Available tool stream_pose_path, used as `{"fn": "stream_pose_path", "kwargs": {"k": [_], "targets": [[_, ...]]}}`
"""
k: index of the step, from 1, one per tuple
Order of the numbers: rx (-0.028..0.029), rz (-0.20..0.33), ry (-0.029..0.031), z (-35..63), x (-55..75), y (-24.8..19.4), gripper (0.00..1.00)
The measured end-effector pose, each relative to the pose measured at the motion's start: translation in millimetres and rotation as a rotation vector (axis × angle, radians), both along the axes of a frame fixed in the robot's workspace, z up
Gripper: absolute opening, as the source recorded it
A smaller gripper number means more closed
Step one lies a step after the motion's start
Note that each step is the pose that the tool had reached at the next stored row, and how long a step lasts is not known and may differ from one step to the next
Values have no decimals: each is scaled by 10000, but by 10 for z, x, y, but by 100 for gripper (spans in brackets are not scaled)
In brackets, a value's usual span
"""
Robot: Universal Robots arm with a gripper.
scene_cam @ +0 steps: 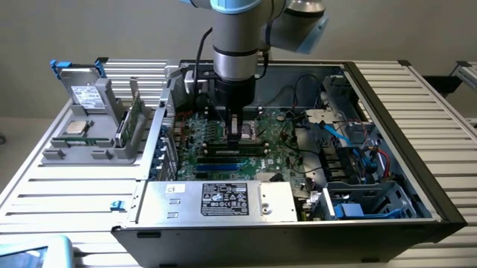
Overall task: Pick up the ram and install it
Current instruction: 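Press down the ram until it locks into place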
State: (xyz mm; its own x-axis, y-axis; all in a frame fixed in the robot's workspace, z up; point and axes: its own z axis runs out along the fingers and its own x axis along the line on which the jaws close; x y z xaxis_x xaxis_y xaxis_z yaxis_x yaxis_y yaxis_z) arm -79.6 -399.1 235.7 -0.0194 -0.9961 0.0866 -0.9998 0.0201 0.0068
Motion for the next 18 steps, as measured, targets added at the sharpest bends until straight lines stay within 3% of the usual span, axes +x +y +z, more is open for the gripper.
{"fn": "stream_pose_path", "kwargs": {"k": [7, 11, 18], "targets": [[-26, -1, 16, 241, 122, -1, 11], [-27, -1, 46, 263, 167, 0, 11], [-28, -1, 48, 263, 168, 0, 11]]}}
